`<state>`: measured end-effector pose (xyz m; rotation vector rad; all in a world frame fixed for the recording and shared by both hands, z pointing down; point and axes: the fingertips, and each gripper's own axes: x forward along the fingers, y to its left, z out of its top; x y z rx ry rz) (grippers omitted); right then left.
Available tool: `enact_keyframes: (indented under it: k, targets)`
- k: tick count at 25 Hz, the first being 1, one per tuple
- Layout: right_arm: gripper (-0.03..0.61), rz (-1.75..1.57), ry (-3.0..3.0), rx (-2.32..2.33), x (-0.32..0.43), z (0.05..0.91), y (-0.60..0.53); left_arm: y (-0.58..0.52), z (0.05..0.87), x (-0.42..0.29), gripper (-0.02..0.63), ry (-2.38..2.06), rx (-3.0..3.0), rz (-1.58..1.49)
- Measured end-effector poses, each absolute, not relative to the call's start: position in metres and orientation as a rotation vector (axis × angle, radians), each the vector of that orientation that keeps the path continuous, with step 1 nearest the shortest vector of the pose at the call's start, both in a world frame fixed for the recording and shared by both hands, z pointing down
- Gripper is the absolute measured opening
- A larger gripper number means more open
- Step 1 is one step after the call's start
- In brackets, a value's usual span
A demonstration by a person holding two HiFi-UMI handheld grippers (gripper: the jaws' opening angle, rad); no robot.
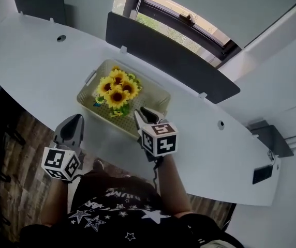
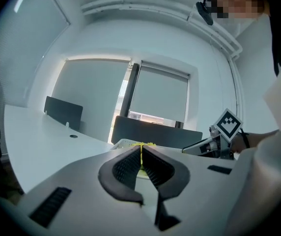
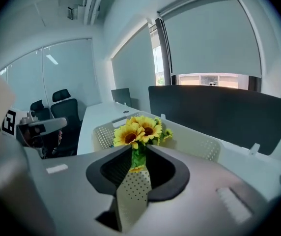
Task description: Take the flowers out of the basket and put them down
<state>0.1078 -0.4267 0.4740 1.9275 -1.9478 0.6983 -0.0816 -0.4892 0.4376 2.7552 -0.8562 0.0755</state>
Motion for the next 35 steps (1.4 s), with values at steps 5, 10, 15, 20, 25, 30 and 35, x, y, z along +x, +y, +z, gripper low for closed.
enact_keyframes:
  k: [5,10,15,20,25,30,35]
  targets:
    - [0.201,0.715,-1.889,1.865,0.1,0.485,-0.438,-0.516,0.44,-0.078,0.017,-0.762,2.776,0.075]
    - [0.363,0.62,-1.856,1.723,0.094,0.498,-0.444,-0.531,0.439,-0.073,0.017,-0.685,2.796,0.072]
    - [0.425,0.595,-1.819,1.587,0.093,0.521,-0.454,-0.543,0.441,-0.072,0.017,-0.64,2.806,0.083]
    - [0.458,0.681,-1.773,1.485,0.093,0.543,-0.46,-0.552,0.446,-0.076,0.017,-0.633,2.788,0.089]
    - [0.46,0.668,-1.706,1.425,0.105,0.554,-0.466,-0.563,0.45,-0.082,0.017,-0.641,2.777,0.089]
    - [0.46,0.749,-1.704,1.319,0.1,0.581,-0.469,-0.573,0.449,-0.086,0.017,-0.665,2.766,0.081]
    - [0.465,0.819,-1.678,1.236,0.094,0.606,-0.466,-0.577,0.451,-0.091,0.017,-0.688,2.759,0.08]
